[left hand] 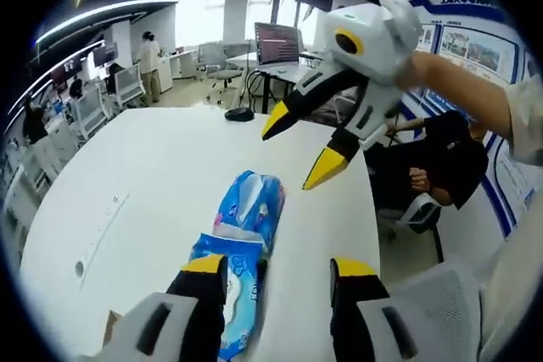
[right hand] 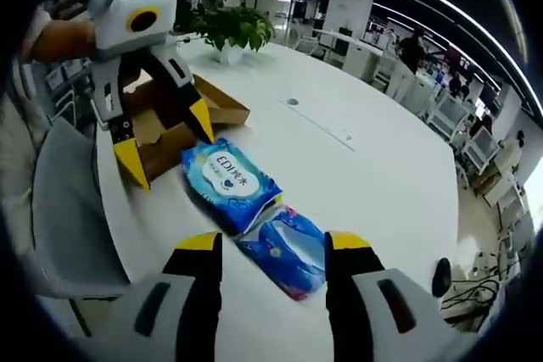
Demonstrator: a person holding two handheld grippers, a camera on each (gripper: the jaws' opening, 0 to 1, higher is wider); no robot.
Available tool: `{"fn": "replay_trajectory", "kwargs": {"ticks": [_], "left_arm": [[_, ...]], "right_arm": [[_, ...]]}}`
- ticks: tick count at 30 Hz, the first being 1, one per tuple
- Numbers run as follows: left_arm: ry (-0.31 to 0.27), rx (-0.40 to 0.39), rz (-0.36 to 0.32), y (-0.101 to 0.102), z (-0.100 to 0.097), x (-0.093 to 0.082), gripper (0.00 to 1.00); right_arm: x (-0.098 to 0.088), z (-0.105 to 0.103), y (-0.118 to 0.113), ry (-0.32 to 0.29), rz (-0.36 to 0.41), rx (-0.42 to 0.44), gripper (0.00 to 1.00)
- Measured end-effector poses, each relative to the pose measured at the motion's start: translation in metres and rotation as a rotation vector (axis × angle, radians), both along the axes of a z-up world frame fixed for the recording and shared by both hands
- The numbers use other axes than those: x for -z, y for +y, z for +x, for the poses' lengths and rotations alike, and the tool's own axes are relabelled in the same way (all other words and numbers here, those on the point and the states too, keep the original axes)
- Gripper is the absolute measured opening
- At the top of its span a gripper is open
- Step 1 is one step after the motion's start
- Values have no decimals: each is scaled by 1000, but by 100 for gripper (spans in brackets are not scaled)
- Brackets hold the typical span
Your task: Operate the shoe box by opening the lid, removing the specified soft item, and placing it in the target area until the item is outside and the box remains undamaged.
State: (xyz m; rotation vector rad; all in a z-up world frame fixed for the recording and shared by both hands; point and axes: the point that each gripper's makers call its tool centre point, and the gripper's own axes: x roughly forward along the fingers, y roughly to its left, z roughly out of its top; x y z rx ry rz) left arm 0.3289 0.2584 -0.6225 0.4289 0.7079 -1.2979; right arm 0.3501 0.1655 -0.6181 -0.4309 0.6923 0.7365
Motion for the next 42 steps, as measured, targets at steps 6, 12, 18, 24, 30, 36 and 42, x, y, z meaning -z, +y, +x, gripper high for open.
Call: {"fn": "replay_trajectory", "kwargs": {"ticks": [6, 12, 18, 24, 30, 36, 42], "left_arm": [[-19, -39, -39, 28, 1, -14, 54], [-68, -61, -81, 63, 0, -32, 59], [-108, -112, -114, 98, 2, -47, 64], [-130, -174, -138, 136, 0, -54, 69], [-147, -215, -152, 169, -7, -57, 78], [-175, -277, -188, 202, -14, -60, 83], [-203, -367, -179, 240, -24, -57, 90]], "right_arm": [[-11, -9, 21, -1, -2, -43, 50], [-19, -17, 48, 4, -7, -97, 51], [-21, -23, 81, 12, 0, -170, 52], [-17, -32, 123, 32, -8, -291, 50], [-13, -36, 153, 43, -16, -371, 50], [-4, -43, 183, 64, -31, -456, 49], [13, -54, 218, 98, -41, -552, 48]]}}
